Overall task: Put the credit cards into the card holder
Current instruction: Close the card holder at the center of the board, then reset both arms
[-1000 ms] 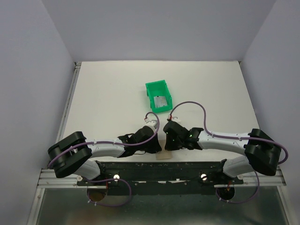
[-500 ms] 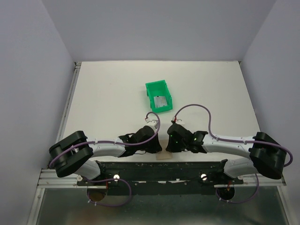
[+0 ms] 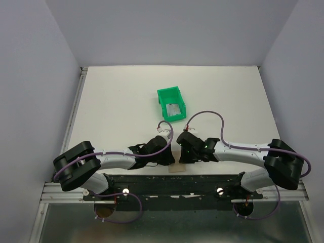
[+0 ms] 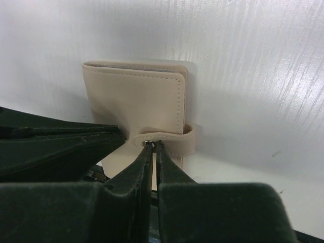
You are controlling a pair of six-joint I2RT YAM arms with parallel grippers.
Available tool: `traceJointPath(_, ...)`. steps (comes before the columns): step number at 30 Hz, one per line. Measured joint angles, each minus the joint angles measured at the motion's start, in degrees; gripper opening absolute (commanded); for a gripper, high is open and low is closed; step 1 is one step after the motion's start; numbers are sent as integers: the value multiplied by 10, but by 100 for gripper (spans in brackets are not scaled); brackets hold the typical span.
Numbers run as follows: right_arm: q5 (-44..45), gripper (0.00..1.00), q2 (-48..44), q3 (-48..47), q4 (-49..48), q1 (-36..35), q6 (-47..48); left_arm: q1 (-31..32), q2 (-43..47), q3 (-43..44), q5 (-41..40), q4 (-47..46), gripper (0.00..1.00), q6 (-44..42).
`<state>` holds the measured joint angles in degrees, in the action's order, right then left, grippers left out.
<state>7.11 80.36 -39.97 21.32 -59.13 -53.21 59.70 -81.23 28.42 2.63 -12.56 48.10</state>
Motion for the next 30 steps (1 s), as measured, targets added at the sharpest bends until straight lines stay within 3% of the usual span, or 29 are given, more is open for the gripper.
traceJointPath(17, -7, 11, 55, -50, 60, 2, -29, 0, 0, 0, 0, 0, 13, 0)
traceJointPath(24, 13, 24, -55, 22, 23, 2, 3, 0, 1, 2, -1, 3, 13, -1)
traceJointPath(30, 83, 32, -177, 3, 23, 2, 60, 0, 22, 44, -18, 65, 14, -21)
